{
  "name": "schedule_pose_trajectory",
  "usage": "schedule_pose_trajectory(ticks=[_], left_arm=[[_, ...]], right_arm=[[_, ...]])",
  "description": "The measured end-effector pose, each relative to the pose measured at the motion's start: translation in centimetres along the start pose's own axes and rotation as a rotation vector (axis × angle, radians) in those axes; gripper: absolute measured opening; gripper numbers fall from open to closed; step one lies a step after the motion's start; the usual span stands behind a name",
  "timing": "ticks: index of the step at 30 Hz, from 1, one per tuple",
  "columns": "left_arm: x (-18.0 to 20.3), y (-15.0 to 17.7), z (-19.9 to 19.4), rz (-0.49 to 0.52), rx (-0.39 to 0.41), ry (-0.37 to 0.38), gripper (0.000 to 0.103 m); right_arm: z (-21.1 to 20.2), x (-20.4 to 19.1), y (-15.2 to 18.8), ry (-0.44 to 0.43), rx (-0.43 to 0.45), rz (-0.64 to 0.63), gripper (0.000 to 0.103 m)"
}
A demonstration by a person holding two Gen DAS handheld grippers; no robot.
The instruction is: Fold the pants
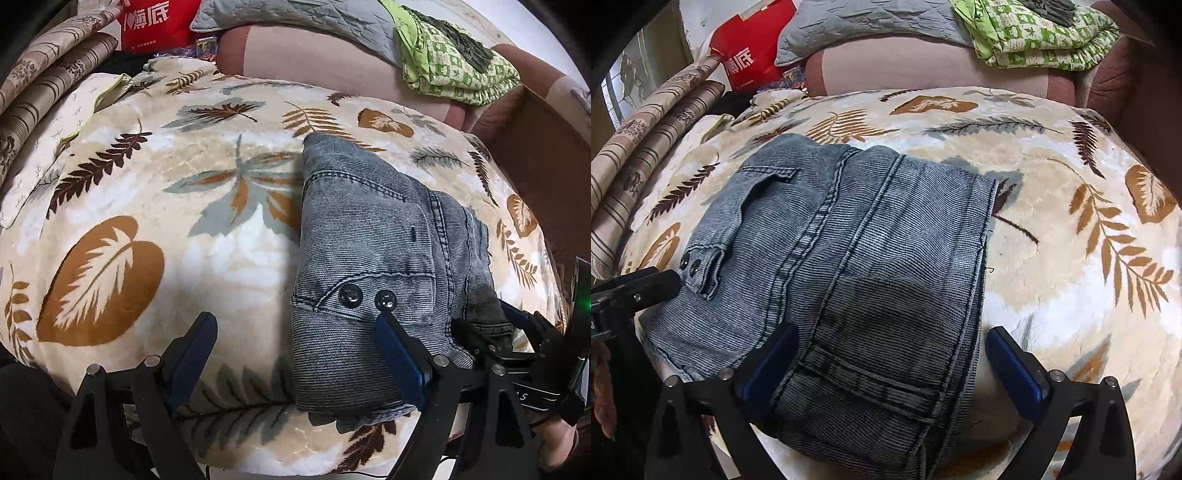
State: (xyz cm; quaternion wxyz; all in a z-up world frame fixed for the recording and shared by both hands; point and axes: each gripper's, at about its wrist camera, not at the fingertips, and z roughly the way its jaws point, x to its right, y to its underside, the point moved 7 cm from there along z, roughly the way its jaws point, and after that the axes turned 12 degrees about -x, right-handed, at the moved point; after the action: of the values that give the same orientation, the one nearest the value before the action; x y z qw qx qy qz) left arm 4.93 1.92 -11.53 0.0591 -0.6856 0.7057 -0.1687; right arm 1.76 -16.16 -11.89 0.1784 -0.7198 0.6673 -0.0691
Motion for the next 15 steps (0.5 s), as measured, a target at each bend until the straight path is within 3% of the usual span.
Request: schedule_pose_trajectory(ticks=[15], left_arm=[[0.25, -0.17, 0.0, 0.026, 0.019, -0.029, 0.088]], right_arm=[[0.05, 0.02, 0.0, 0.0, 0.001, 0.0, 0.103]])
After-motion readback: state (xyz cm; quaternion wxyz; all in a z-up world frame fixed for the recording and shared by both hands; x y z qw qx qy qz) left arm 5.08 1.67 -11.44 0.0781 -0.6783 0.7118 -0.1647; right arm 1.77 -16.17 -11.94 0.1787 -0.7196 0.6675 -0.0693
